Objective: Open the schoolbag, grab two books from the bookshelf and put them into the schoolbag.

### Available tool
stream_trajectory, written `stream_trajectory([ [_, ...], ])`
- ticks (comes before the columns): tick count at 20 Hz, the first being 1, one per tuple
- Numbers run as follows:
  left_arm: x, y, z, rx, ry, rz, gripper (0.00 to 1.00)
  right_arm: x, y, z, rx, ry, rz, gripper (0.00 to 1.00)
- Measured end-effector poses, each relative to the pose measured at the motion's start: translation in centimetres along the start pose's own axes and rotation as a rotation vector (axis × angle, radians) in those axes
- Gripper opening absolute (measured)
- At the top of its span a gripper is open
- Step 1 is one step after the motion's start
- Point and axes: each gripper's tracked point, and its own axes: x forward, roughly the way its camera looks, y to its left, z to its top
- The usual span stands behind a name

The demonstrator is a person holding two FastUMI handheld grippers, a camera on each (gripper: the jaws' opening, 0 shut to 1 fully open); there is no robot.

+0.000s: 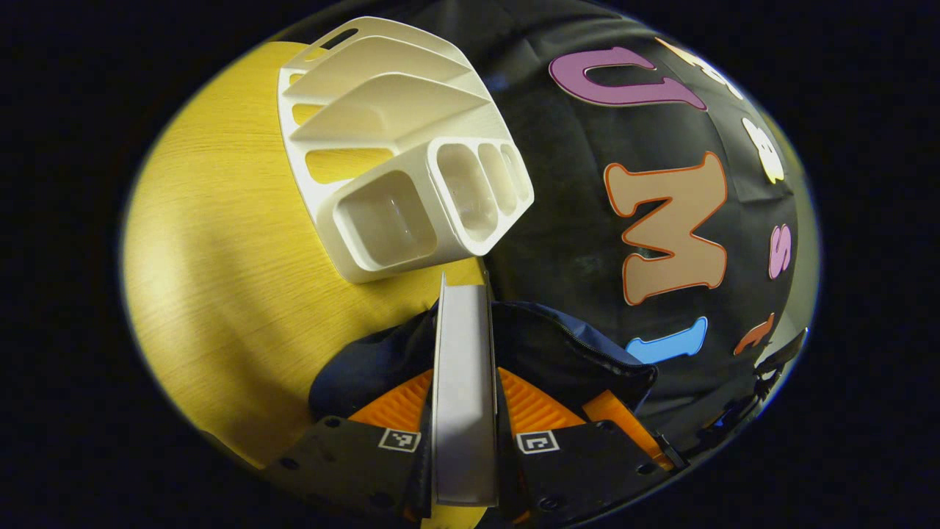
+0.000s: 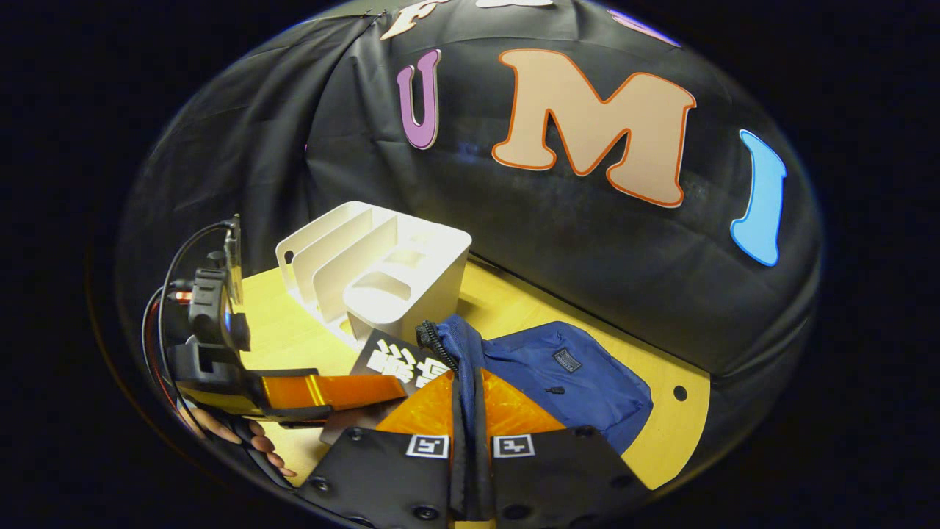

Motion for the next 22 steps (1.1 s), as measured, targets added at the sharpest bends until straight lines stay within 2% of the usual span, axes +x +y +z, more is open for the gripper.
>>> stream_trajectory([
  [3, 1.1, 0.2, -1.0, -0.009, 0.011, -0.007, 0.36, -0.1, 0.5, 0.0, -0.011, 0.003, 0.017, 0.08],
  [4, 1.5, 0.3, -1.7, -0.01, 0.024, -0.01, 0.34, -0.1, 0.7, 0.0, -0.015, 0.004, 0.023, 0.08],
  [10, 3.9, 0.5, -6.5, 0.001, 0.128, -0.015, 0.4, -0.2, 1.7, 0.1, -0.046, 0.009, 0.048, 0.08],
  [14, 5.5, -0.1, -6.8, 0.037, 0.134, -0.027, 0.43, -0.5, 1.7, 0.0, -0.041, 0.011, 0.052, 0.08],
  [15, 6.0, 0.0, -6.6, 0.048, 0.128, -0.02, 0.4, -0.5, 1.6, 0.1, -0.038, 0.011, 0.052, 0.08],
  [19, 6.0, 0.5, -7.2, 0.097, 0.177, 0.007, 0.51, -0.4, 1.1, 0.1, -0.027, 0.009, 0.041, 0.08],
  [20, 6.1, 0.4, -7.5, 0.134, 0.195, 0.014, 0.52, -0.4, 1.0, 0.2, -0.026, 0.007, 0.038, 0.08],
  [22, 4.3, 0.2, -8.1, 0.255, 0.26, 0.015, 0.62, -0.4, 0.8, 0.2, -0.016, 0.002, 0.028, 0.08],
])
